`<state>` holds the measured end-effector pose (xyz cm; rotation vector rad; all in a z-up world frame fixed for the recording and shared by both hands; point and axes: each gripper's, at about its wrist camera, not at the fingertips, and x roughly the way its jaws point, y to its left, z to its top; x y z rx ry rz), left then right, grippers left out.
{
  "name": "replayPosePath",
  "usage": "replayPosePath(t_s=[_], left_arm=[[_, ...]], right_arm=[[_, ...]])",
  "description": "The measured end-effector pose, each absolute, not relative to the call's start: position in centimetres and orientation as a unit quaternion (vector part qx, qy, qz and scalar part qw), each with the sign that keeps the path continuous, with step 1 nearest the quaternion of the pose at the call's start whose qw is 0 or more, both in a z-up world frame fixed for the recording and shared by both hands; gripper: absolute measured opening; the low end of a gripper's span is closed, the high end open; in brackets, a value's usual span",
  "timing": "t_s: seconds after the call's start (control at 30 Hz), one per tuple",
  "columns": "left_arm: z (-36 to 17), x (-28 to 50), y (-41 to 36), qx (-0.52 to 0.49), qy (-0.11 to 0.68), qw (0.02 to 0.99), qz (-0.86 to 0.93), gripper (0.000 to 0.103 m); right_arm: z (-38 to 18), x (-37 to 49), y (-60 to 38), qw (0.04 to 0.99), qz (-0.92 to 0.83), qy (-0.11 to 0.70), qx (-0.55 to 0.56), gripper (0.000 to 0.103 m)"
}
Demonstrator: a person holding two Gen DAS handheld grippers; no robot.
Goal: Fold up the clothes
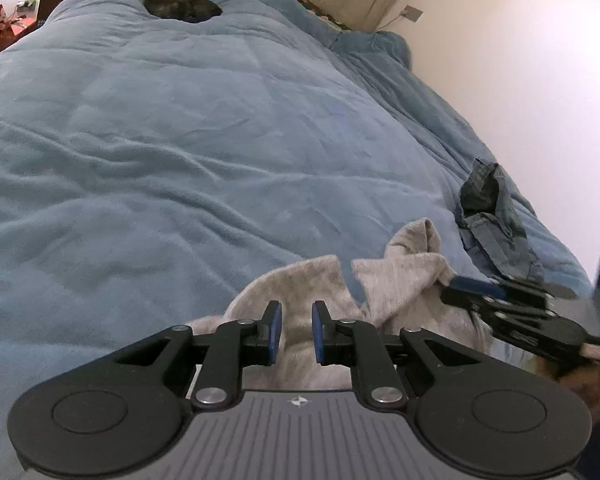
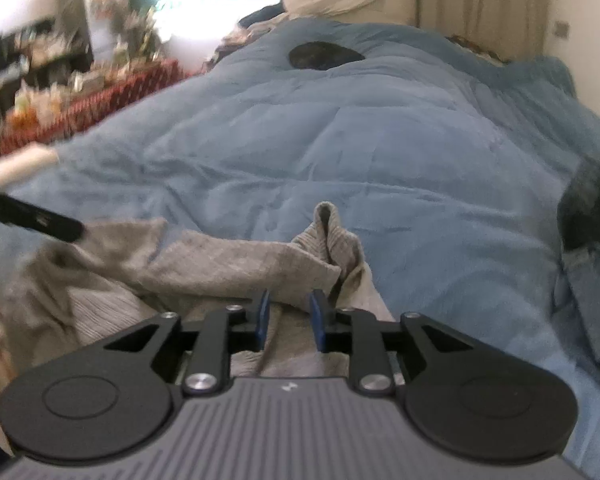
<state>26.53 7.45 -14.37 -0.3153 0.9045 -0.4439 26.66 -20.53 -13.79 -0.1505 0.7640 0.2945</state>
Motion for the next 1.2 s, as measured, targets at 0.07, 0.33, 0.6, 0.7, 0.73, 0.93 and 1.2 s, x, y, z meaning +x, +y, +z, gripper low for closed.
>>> replayPosePath(t_s=[0.07, 0.33, 0.6, 0.7, 0.73, 0.93, 1.2], left_arm=[[-14.2, 25.6, 7.4, -0.13, 0.428, 0.871, -0.203, 0.014], [-15.0, 24.1, 5.8, -0.104, 0.438, 0.869, -0.205, 0.022], [-14.8, 23.9, 3.7, -0.003, 0.433, 0.883, -0.179, 0.033], [-15.4, 23.6, 3.3, 0.03, 0.437, 0.882, -0.172, 0.034], [-15.6, 23.5, 3.1, 0.04, 0.438, 0.882, -0.17, 0.034], [-15.4, 23.2, 4.0, 0.047, 0.427, 0.889, -0.157, 0.004], [-10.2, 21.8, 8.3, -0.032, 0.344, 0.928, -0.142, 0.003]], right_arm=[[-14.3, 26.9, -20.0, 0.912, 0.143, 0.371, -0.098, 0.036], [-16.0, 27.8, -19.3, 0.907, 0.144, 0.371, -0.137, 0.032], [-15.4, 29.4, -20.0, 0.913, 0.154, 0.362, -0.112, 0.034], [-16.0, 29.3, -19.8, 0.909, 0.158, 0.366, -0.125, 0.035], [-16.1, 29.3, -19.8, 0.908, 0.159, 0.366, -0.124, 0.035], [-15.4, 29.4, -20.6, 0.916, 0.158, 0.359, -0.088, 0.007], [-10.9, 28.6, -23.4, 0.937, 0.147, 0.317, 0.017, 0.006]])
